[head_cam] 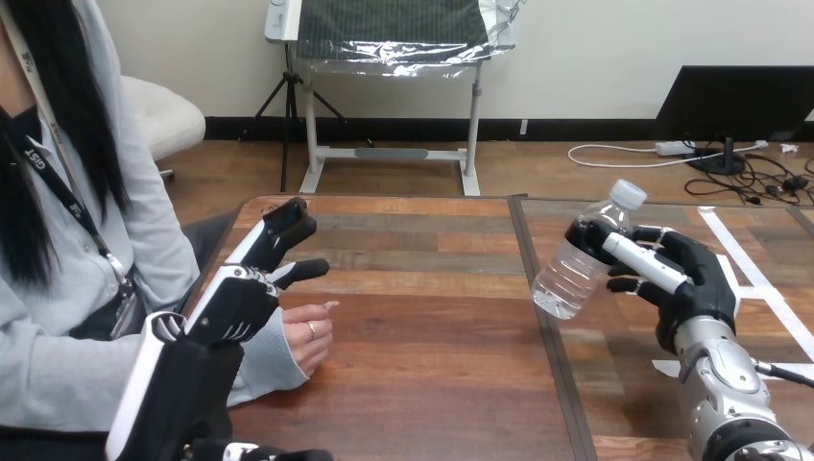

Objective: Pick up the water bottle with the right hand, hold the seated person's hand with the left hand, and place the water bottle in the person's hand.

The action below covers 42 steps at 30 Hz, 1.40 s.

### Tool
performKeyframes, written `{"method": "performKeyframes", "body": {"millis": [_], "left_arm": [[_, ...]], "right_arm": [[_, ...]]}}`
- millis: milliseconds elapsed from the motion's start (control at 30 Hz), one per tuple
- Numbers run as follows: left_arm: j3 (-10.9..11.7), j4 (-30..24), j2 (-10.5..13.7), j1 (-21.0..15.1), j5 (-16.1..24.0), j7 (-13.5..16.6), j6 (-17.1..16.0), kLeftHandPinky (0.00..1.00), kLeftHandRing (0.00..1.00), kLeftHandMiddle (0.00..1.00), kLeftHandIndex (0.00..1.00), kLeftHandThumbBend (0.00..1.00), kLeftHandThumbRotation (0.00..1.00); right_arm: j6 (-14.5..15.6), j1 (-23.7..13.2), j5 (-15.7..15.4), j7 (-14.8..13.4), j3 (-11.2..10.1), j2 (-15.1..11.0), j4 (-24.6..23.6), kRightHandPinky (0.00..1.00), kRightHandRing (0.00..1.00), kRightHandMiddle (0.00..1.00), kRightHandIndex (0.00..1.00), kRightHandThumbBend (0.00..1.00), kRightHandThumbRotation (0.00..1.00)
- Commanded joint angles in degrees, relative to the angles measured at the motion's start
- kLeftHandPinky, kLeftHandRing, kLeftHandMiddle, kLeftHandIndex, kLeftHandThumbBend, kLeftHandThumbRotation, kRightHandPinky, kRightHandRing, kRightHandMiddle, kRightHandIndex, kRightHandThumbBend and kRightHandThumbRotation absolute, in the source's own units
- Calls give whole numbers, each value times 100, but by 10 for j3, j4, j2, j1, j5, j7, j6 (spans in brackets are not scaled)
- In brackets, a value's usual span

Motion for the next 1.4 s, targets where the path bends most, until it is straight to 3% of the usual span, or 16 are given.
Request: {"method": "performKeyframes", "body": {"millis": [0, 333, 533, 833, 1033, 1367], "left_arm": [[10, -19, -6, -20, 18, 15, 13, 82, 93, 96, 92, 100, 60], [20, -44, -2, -8, 47, 35, 43, 84, 95, 97, 94, 100, 58], [34, -66, -5, 3, 77, 57, 60, 83, 95, 97, 94, 100, 59], [56, -66, 8, -6, 110, 75, 58, 83, 94, 96, 95, 100, 63], [81, -77, 14, -6, 152, 90, 62, 82, 93, 96, 95, 100, 61], [119, -114, 14, 7, 227, 124, 98, 80, 92, 96, 94, 100, 57]], "right_arm": [[-38, -22, 14, 24, -2, 5, -28, 30, 31, 39, 36, 66, 0], [-58, -20, 33, 63, -7, 8, -33, 26, 27, 35, 35, 64, 0], [-78, -17, 33, 79, 2, 7, -38, 24, 26, 35, 34, 65, 0], [-99, -14, 32, 102, 8, 6, -44, 25, 27, 36, 34, 65, 0], [-102, -15, 37, 120, 9, 7, -48, 25, 27, 37, 34, 67, 0], [-122, -15, 29, 141, 21, 7, -52, 22, 24, 34, 34, 67, 0]]}}
